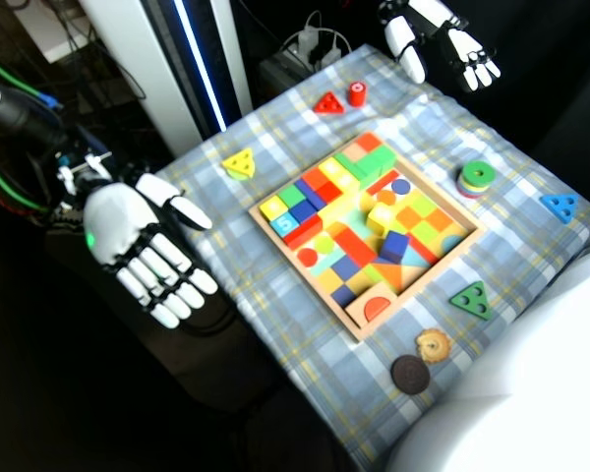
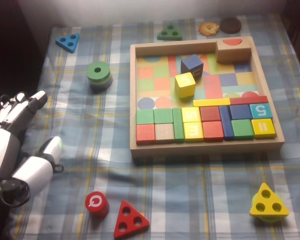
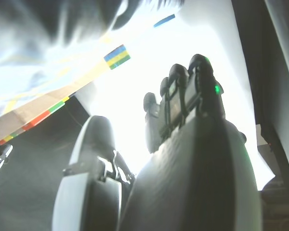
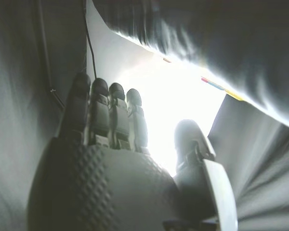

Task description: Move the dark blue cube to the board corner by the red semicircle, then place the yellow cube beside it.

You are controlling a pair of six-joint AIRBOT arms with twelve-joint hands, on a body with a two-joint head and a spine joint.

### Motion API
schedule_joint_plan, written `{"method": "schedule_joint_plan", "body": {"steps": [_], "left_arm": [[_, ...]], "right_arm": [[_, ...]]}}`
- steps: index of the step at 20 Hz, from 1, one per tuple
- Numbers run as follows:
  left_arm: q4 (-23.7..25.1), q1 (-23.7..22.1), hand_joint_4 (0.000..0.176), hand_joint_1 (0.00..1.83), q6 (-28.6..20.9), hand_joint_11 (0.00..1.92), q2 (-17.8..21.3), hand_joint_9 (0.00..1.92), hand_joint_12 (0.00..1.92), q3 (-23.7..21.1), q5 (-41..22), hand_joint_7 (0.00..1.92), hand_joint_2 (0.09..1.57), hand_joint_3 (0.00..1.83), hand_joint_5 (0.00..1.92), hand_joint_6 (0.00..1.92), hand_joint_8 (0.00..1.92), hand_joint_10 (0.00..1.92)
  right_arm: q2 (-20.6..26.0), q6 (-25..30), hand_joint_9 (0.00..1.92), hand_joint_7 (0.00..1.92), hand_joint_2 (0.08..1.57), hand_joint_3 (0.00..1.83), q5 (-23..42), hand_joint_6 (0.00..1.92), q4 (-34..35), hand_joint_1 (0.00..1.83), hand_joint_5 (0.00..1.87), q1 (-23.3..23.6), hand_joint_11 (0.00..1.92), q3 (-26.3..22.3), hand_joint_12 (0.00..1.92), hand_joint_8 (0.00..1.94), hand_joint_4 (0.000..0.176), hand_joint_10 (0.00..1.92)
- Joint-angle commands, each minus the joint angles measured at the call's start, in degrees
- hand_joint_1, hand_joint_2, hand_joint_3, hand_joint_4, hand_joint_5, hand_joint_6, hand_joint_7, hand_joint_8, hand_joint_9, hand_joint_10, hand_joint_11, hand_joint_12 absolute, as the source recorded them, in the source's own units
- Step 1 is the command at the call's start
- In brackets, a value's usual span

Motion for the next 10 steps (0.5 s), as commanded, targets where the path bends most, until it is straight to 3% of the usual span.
{"method": "schedule_joint_plan", "body": {"steps": [1, 4, 5, 7, 8, 9, 10], "left_arm": [[2.8, -0.4, 0.081, 0.47, -0.5, 0.0, -0.2, 0.09, 0.0, 0.3, -6.1, 0.13, 1.41, 0.01, 0.29, 0.0, 0.0, 0.01], [2.8, -0.4, 0.073, 0.5, -0.5, 0.0, -0.2, 0.09, 0.0, 0.3, -6.0, 0.14, 1.41, 0.01, 0.29, 0.0, 0.01, 0.01], [2.8, -0.4, 0.073, 0.51, -0.5, 0.0, -0.2, 0.09, 0.0, 0.3, -6.0, 0.14, 1.41, 0.0, 0.29, 0.0, 0.0, 0.01], [2.8, -0.6, 0.08, 0.51, -0.5, 0.0, -0.1, 0.09, 0.0, 0.3, -5.6, 0.14, 1.41, 0.0, 0.29, 0.0, 0.0, 0.01], [2.8, -0.6, 0.075, 0.51, -0.5, 0.0, -0.1, 0.09, 0.0, 0.3, -5.5, 0.14, 1.41, 0.0, 0.29, 0.0, 0.0, 0.01], [2.8, -0.5, 0.059, 0.54, -0.5, 0.0, -0.1, 0.12, 0.0, 0.3, -5.5, 0.16, 1.4, 0.0, 0.32, 0.01, 0.01, 0.01], [2.8, -0.5, 0.062, 0.55, -0.5, 0.0, -0.2, 0.11, 0.0, 0.3, -5.3, 0.15, 1.4, 0.0, 0.31, 0.0, 0.0, 0.01]], "right_arm": [[0.0, 0.5, 0.02, 0.17, 1.4, 0.02, 7.4, 0.01, -1.3, 0.12, 0.36, 0.6, 0.0, 0.5, 0.0, 0.0, 0.061, 0.0], [0.0, 0.6, 0.04, 0.18, 1.39, 0.0, 7.4, 0.0, -1.6, 0.12, 0.37, 0.6, 0.0, 0.5, 0.0, 0.0, 0.058, 0.0], [0.3, 1.0, 0.05, 0.19, 1.37, 0.0, 7.4, 0.0, -2.3, 0.09, 0.37, 0.6, 0.01, 0.5, 0.0, 0.01, 0.074, 0.01], [2.3, 2.7, 0.04, 0.19, 1.38, 0.0, 6.0, 0.0, -6.0, 0.01, 0.34, 1.6, 0.0, 1.2, 0.0, 0.0, 0.048, 0.0], [4.2, 3.7, 0.01, 0.17, 1.37, 0.0, 3.9, 0.0, -9.5, 0.0, 0.33, 3.5, 0.0, 2.2, 0.0, 0.0, 0.036, 0.0], [5.0, 4.3, 0.03, 0.18, 1.37, 0.0, 2.8, 0.0, -11.2, 0.0, 0.32, 4.4, 0.0, 2.8, 0.0, 0.01, 0.011, 0.01], [6.3, 6.0, 0.0, 0.16, 1.37, 0.0, 0.8, 0.0, -14.0, 0.0, 0.3, 5.9, 0.0, 4.0, 0.0, 0.0, 0.016, 0.0]]}}
